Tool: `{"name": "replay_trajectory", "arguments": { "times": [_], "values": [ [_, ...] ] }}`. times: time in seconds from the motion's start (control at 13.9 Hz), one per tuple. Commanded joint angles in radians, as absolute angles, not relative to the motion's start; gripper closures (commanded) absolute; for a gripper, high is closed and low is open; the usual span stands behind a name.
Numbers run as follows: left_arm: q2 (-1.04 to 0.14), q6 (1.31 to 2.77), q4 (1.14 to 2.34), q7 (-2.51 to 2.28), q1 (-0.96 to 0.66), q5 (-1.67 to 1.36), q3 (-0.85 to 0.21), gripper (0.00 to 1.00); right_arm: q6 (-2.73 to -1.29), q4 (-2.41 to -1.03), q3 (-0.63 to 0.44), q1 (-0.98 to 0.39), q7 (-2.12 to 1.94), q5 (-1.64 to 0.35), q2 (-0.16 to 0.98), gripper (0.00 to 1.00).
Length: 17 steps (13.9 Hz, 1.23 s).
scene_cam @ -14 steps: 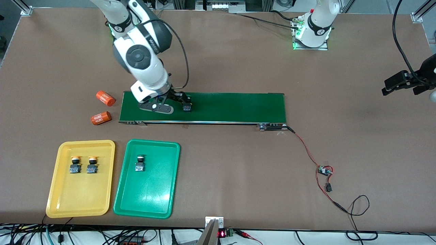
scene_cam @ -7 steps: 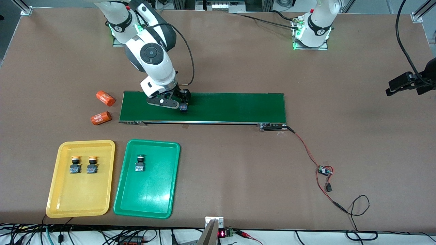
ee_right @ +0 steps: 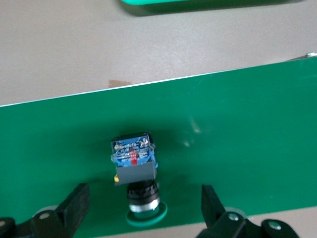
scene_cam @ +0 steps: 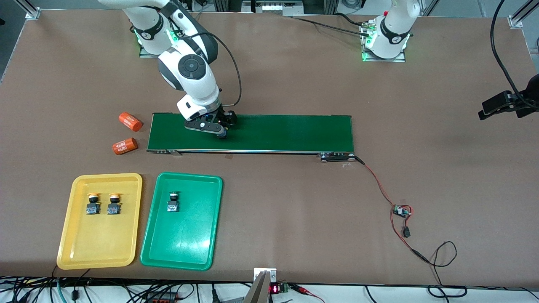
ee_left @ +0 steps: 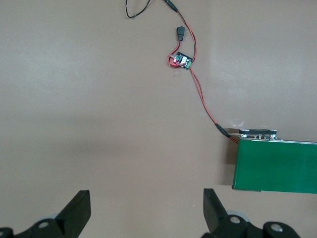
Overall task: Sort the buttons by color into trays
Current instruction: 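Lift the green button off the belt with the right gripper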
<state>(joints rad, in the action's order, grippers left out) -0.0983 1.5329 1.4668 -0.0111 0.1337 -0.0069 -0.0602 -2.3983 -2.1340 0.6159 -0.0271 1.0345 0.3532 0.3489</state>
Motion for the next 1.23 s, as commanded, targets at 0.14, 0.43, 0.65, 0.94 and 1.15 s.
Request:
{"name": "replay_trajectory", "arguments": {
  "times": [0.14, 0.43, 0.65, 0.94, 1.15],
  "values": [
    [-0.089, 1.534, 1.476, 0.008, 0.143, -0.025, -0.063, 0.0, -2.433, -2.14, 0.621, -0.023, 1.1, 0.433, 0.388, 0.12],
    [-0.089, 1.534, 1.476, 0.008, 0.143, -0.025, -0.063, 0.0, -2.434, -2.138, 0.62, -0.014, 1.1, 0.469, 0.41, 0.57],
    [-0.091, 1.536, 1.476, 0.008, 0.147, -0.025, -0.06, 0.0, -2.433, -2.135, 0.614, -0.003, 1.095, 0.471, 0.413, 0.82],
    [-0.098, 1.536, 1.474, 0.009, 0.156, -0.043, -0.06, 0.0, -2.38, -2.071, 0.611, 0.034, 1.071, 0.466, 0.397, 0.91],
    [-0.098, 1.536, 1.474, 0.008, 0.156, -0.043, -0.06, 0.0, -2.219, -1.924, 0.609, 0.046, 0.958, 0.448, 0.403, 0.92]
  ]
}}
